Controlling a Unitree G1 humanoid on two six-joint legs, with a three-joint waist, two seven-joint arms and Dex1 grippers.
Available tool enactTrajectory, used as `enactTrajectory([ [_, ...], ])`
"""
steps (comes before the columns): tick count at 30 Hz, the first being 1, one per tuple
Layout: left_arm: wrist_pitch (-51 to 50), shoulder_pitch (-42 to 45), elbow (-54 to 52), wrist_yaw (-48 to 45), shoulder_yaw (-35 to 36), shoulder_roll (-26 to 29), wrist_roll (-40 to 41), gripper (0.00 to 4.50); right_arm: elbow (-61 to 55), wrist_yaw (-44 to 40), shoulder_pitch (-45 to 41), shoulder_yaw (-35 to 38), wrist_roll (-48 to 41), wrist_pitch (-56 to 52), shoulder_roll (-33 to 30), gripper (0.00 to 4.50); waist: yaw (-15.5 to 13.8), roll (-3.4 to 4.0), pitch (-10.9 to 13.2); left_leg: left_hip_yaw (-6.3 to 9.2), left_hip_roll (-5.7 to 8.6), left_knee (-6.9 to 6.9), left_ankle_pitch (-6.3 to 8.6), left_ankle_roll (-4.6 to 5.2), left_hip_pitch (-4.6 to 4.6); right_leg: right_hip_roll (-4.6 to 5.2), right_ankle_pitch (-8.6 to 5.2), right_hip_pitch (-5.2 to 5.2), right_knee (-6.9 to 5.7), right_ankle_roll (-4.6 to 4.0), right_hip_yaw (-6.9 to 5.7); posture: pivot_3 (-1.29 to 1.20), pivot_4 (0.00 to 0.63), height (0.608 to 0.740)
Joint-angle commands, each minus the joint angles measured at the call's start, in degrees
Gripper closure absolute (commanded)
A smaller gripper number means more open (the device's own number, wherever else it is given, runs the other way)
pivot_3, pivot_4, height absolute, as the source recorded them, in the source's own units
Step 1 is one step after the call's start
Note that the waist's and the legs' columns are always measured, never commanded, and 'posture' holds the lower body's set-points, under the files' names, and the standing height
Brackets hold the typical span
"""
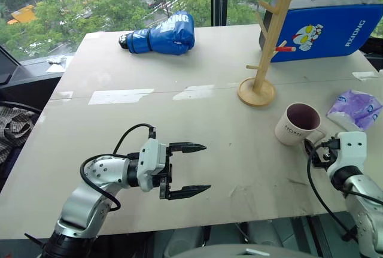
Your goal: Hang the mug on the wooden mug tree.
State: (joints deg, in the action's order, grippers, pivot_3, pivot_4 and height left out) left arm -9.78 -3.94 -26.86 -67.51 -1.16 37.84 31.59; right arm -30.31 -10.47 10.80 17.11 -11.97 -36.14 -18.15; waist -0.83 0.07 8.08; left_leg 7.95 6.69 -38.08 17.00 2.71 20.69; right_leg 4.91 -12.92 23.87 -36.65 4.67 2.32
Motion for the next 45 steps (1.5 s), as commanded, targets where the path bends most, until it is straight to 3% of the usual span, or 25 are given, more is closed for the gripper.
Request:
enactTrajectory([
  [1, 0.69, -0.76, -2.89, 1.08, 0.62, 0.04, 0.72, 0.00, 0.24, 1.90, -1.83, 0.05, 1.49, 1.69, 0.22, 2.70, 0.06, 0.01, 0.00, 0.00, 0.00, 0.00, 0.00, 0.00, 0.00, 0.00, 0.00, 0.01, 0.00, 0.00, 0.01, 0.00, 0.150, 0.740],
  [5, 0.69, -1.84, -4.09, 2.98, 1.40, -0.47, 1.22, 0.00, 1.97, 1.31, -2.95, -0.62, 2.81, 4.03, -0.70, 4.40, 0.08, 0.01, 0.00, -0.01, 0.00, 0.00, 0.00, 0.00, 0.00, -0.01, 0.00, 0.01, 0.01, 0.00, 0.02, 0.00, 0.150, 0.740],
  [6, 0.89, -1.98, -4.33, 3.56, 1.42, -0.80, 1.12, 0.00, 2.17, 0.93, -3.00, -0.86, 3.12, 4.59, -1.00, 4.46, 0.08, 0.01, 0.00, -0.01, 0.00, 0.00, 0.00, 0.00, -0.01, -0.02, 0.00, 0.01, 0.01, 0.00, 0.02, 0.00, 0.150, 0.740],
  [12, 2.04, -1.92, -4.35, 9.49, 2.40, -6.80, 3.56, 0.00, 2.07, -10.57, -9.87, 0.71, -2.53, 7.26, -9.59, 4.46, 0.43, 0.06, 0.05, -0.03, 0.02, -0.02, 0.00, 0.01, -0.02, -0.02, 0.01, -0.01, 0.00, 0.01, 0.05, 0.00, 0.150, 0.740],
  [18, 2.45, 2.28, 1.72, 9.20, 5.86, -7.40, 5.09, 0.00, 13.07, -21.08, -28.97, -2.58, -4.85, 3.05, -23.31, 4.46, 0.89, 0.09, 0.12, 0.02, -0.01, -0.03, -0.01, 0.01, -0.03, -0.04, 0.01, -0.03, -0.01, 0.00, -0.07, 0.00, 0.150, 0.740],
  [23, 1.69, 2.28, 1.65, 9.28, 7.47, -6.96, 6.25, 0.00, 25.13, -28.23, -44.96, -9.76, -3.43, 3.09, -28.46, 4.46, 1.41, 0.03, 0.22, 0.00, -0.01, -0.03, -0.01, 0.02, 0.11, 0.00, 0.01, 0.00, 0.16, -0.01, -0.04, 0.00, 0.150, 0.740],
  [31, 2.88, -1.22, -1.56, 11.97, 10.94, -8.30, 8.56, 0.00, 38.08, -35.68, -61.22, -18.48, 0.31, 8.32, -26.78, 4.46, 1.52, 0.00, 0.24, 0.01, -0.04, 0.25, -0.01, 0.03, 0.48, 0.01, 0.03, 0.37, 0.56, -0.01, -0.03, 0.00, 0.150, 0.740],
  [37, 2.85, -3.03, -3.31, 12.16, 17.31, -9.51, 16.81, 0.00, 45.83, -35.92, -66.69, -21.59, 4.66, 11.49, -24.74, 4.46, 1.50, 0.00, 0.24, 0.10, -0.04, -0.11, -0.02, 0.01, 1.18, 0.01, 0.05, 0.91, 0.44, -0.03, -0.18, 0.00, 0.150, 0.740],
  [45, 1.31, -2.00, -5.70, 15.76, 16.46, -10.09, 18.22, 0.00, 56.51, -37.13, -70.83, -24.55, 9.48, 16.12, -21.92, 4.46, 1.53, 0.00, 0.24, 0.09, -0.03, -0.18, -0.02, 0.01, 1.13, 0.01, 0.07, 0.91, 0.25, -0.06, -0.16, 0.00, 0.150, 0.740],
])
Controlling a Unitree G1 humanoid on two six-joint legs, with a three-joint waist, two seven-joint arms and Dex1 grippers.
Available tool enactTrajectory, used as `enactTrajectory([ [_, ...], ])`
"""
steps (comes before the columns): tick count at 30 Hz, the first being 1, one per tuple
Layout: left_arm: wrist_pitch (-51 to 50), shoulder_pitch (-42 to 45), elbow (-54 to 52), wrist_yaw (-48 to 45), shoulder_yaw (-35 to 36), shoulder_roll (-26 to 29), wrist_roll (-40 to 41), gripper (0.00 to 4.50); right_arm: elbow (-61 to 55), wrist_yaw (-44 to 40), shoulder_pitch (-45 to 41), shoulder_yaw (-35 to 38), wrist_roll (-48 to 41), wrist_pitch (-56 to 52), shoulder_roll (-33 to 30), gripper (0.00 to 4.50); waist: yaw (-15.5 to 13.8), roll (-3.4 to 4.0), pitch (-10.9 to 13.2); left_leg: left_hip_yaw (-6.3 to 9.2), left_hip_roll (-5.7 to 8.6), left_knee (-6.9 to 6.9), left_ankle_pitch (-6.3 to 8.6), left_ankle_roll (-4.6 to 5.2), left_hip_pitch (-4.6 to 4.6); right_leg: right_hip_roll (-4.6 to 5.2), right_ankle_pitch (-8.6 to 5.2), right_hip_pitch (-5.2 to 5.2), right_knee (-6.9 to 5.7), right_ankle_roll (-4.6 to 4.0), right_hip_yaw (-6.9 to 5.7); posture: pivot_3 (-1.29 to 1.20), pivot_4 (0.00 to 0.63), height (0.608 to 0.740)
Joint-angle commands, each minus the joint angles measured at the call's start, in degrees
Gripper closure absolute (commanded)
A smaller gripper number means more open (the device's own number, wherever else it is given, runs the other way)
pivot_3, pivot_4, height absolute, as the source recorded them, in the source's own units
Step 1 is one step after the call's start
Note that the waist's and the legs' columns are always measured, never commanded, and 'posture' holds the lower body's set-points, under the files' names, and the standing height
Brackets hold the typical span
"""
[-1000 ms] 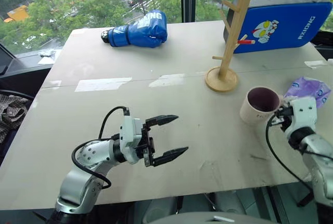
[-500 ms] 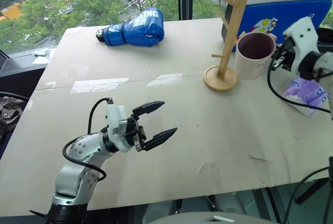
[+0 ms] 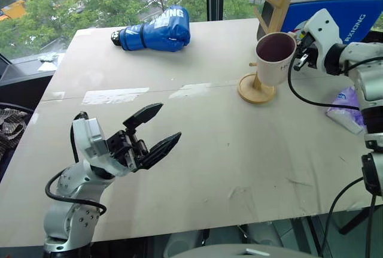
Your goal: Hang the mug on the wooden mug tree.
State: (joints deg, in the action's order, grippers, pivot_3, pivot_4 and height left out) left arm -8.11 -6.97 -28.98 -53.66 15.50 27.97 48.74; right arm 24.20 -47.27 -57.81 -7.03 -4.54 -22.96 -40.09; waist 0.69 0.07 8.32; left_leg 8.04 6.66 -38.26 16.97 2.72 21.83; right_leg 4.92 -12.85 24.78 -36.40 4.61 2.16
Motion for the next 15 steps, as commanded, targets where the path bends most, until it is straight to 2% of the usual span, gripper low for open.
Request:
enactTrajectory([
  [1, -0.73, 1.52, -4.07, 2.73, -0.76, -0.34, 0.90, 0.00, 3.30, -1.24, -2.44, -0.24, 1.64, 2.89, 0.41, 4.46, 0.03, 0.00, 0.00, 0.00, 0.00, -0.01, 0.00, 0.00, -0.01, 0.00, 0.00, 0.00, -0.03, 0.00, 0.00, 0.00, 0.150, 0.740],
  [3, -1.72, 3.07, -4.73, 4.73, -2.09, -0.69, 0.46, 0.00, 5.39, -0.29, -1.56, 0.97, 1.78, 5.28, 0.47, 3.87, -0.05, 0.00, 0.00, 0.00, 0.00, -0.04, -0.01, -0.01, -0.02, 0.00, 0.00, 0.00, -0.07, 0.00, 0.01, 0.00, 0.150, 0.740],
  [4, -2.07, 3.77, -4.72, 5.39, -2.57, -0.81, 0.20, 0.00, 5.73, 0.57, -1.15, 1.84, 1.69, 5.89, 0.51, 3.36, -0.06, 0.00, 0.00, 0.00, 0.00, -0.05, -0.01, -0.01, -0.01, 0.00, 0.00, 0.00, -0.09, 0.00, 0.00, 0.00, 0.150, 0.740],
  [5, -2.23, 4.18, -4.59, 5.70, -2.82, -0.86, 0.06, 0.00, 5.91, 1.23, -0.93, 2.36, 1.76, 6.31, 0.55, 3.17, -0.06, 0.00, 0.00, 0.00, 0.01, -0.05, -0.01, -0.01, -0.01, 0.00, 0.00, 0.00, -0.09, 0.00, 0.00, 0.00, 0.150, 0.740],
  [7, -2.98, 5.73, -3.97, 7.12, -3.91, -0.97, -0.76, 0.00, -0.81, -0.83, 2.96, 4.06, -0.34, 3.42, -1.48, 2.46, -0.26, -0.02, -0.01, 0.00, 0.01, -0.05, -0.01, -0.02, -0.01, 0.00, 0.00, 0.01, -0.11, 0.00, 0.01, 0.00, 0.150, 0.740],
  [8, -3.64, 6.24, -3.57, 7.86, -4.45, -0.80, -1.43, 0.00, -4.56, -1.93, 5.50, 4.93, -1.13, 2.23, -2.86, 1.89, -0.51, -0.02, -0.01, 0.04, 0.01, -0.05, -0.01, -0.02, 0.00, 0.00, 0.00, 0.01, -0.11, 0.00, -0.03, 0.00, 0.150, 0.740],
  [10, -4.92, 6.91, -2.48, 8.89, -5.56, -0.39, -2.75, 0.00, -12.17, -3.03, 11.56, 8.01, -3.29, 1.07, -5.49, 1.10, -0.86, -0.01, -0.01, 0.11, 0.02, -0.04, -0.01, -0.02, 0.04, 0.02, 0.00, 0.01, -0.05, 0.00, -0.12, 0.00, 0.150, 0.740],
  [15, -8.01, 6.25, -0.74, 10.51, -8.44, 0.73, -6.97, 0.00, -29.60, -3.09, 29.56, 21.30, -11.48, -3.83, -8.29, 1.10, -1.12, -0.01, -0.01, 0.08, 0.03, -0.02, -0.01, -0.02, 0.03, 0.02, 0.00, 0.01, -0.04, 0.00, -0.10, 0.00, 0.150, 0.740],
])
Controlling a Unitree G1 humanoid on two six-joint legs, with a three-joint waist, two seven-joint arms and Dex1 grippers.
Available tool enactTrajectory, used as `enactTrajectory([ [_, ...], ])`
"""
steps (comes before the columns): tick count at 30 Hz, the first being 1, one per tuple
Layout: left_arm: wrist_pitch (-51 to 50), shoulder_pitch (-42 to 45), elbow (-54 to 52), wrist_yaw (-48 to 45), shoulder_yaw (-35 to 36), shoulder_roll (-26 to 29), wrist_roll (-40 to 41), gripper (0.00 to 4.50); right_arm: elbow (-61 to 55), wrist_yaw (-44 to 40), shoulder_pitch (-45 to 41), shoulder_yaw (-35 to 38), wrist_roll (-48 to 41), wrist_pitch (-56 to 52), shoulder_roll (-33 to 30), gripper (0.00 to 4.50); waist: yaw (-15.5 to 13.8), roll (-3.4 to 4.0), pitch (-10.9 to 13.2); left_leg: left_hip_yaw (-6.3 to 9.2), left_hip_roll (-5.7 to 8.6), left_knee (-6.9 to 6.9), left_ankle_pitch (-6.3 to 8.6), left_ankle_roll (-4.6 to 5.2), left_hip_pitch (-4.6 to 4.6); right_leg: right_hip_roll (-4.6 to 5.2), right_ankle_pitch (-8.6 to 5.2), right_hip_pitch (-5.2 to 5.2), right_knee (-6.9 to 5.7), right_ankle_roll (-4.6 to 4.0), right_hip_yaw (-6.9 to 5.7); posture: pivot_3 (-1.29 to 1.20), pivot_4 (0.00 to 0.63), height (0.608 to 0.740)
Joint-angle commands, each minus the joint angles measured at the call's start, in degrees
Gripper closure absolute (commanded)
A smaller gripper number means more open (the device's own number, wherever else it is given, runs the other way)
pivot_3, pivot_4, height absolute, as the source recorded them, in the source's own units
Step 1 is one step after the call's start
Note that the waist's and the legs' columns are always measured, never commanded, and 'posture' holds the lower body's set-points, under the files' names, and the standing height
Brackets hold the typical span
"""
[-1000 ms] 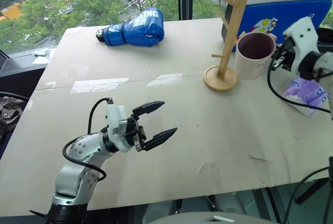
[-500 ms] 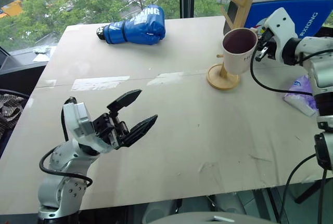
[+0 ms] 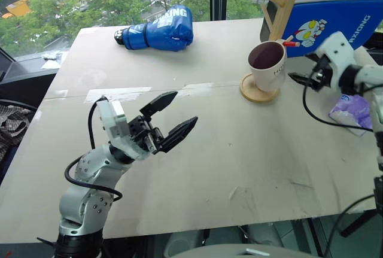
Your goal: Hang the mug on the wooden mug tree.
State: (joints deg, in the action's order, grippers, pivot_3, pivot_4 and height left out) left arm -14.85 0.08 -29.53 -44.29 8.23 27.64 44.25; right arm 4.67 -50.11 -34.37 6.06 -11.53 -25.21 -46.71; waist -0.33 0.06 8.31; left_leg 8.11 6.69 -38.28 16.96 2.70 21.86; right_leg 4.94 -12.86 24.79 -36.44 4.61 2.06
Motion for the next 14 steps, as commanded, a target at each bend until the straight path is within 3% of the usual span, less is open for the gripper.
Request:
enactTrajectory([
  [1, -1.81, -1.26, -0.12, 1.78, -1.96, 1.28, -3.93, 0.00, -13.36, -0.38, 10.68, 10.75, -5.41, -1.43, -1.75, 1.10, -0.38, 0.02, -0.01, -0.01, 0.00, 0.00, 0.00, 0.00, -0.02, -0.02, 0.00, 0.00, -0.03, 0.00, 0.04, 0.00, 0.150, 0.740],
  [4, -3.23, -2.95, -0.40, 3.82, -3.63, 2.48, -8.45, 0.00, -21.74, -0.72, 23.87, 17.02, -8.77, -1.05, 0.18, 1.10, -0.56, -0.01, -0.03, -0.06, 0.00, -0.02, 0.00, 0.00, -0.10, -0.02, 0.00, -0.01, -0.18, 0.00, 0.10, 0.00, 0.150, 0.740],
  [8, -3.24, -5.96, -0.04, 4.18, -3.87, 2.83, -10.47, 0.00, -27.54, 1.13, 42.44, 22.50, -10.58, 3.48, 8.58, 1.10, -0.68, -0.04, -0.08, -0.01, -0.02, -0.03, 0.00, -0.01, -0.25, -0.04, 0.00, -0.15, -0.28, 0.00, 0.17, 0.00, 0.150, 0.740],
  [14, -3.48, -9.22, 1.64, 1.20, -2.35, 4.06, -9.71, 0.00, -27.99, 4.13, 51.86, 22.75, -8.24, 8.91, 12.77, 1.10, -0.28, 0.04, -0.08, -0.38, 0.01, 0.08, 0.03, -0.01, -1.02, -0.02, 0.01, -0.65, -0.34, 0.01, 0.47, 0.00, 0.150, 0.740],
])
